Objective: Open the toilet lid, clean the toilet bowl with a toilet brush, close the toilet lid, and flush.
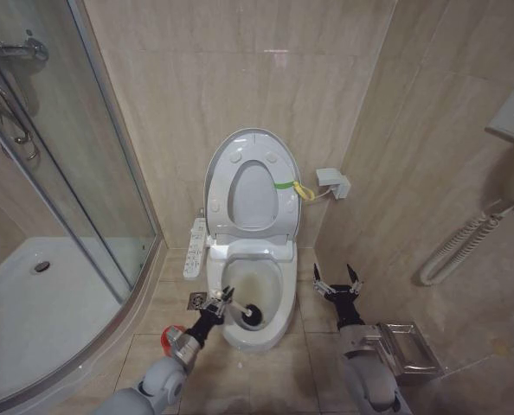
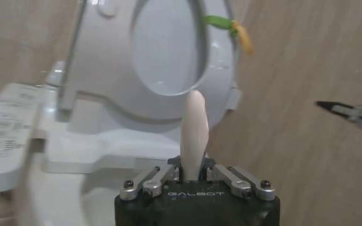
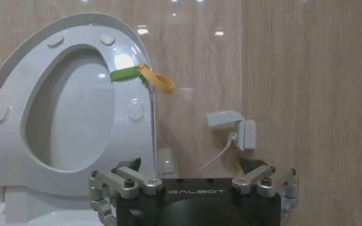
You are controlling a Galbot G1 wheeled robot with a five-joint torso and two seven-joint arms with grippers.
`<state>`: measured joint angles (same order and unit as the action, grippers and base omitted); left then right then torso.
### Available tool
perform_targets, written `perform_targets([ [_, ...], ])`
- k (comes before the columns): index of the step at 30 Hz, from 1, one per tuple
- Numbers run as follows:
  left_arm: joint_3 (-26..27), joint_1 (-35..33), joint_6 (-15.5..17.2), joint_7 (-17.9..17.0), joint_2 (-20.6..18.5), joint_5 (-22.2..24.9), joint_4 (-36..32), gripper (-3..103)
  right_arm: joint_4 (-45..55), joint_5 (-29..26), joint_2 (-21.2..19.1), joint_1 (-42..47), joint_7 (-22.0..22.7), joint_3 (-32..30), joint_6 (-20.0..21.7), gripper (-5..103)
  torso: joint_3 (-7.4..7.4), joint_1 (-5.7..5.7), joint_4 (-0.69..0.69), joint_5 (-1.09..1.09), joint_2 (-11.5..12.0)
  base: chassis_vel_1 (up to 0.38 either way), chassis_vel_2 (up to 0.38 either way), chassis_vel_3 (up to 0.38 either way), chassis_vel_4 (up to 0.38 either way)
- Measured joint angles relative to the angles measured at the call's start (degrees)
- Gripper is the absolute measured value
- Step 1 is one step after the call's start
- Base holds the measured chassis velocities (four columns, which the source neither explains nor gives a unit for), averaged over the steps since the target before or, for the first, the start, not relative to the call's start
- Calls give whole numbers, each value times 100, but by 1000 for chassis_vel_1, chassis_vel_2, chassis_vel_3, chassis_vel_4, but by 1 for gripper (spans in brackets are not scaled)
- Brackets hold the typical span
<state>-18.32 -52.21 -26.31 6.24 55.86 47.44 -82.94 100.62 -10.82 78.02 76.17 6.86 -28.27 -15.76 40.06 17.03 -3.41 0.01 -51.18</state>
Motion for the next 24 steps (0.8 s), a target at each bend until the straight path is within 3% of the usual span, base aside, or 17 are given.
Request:
perform_targets([
  [15, -328, 594, -103, 297, 567, 331, 1033, 19, 0, 0, 0, 0, 0, 0, 0, 100, 0, 0, 0, 0, 0, 0, 0, 0, 0],
  [24, -322, 524, -82, 223, 432, 298, 991, 19, 0, 0, 0, 0, 0, 0, 0, 100, 0, 0, -2, -1, 0, 0, 0, 0, 0],
])
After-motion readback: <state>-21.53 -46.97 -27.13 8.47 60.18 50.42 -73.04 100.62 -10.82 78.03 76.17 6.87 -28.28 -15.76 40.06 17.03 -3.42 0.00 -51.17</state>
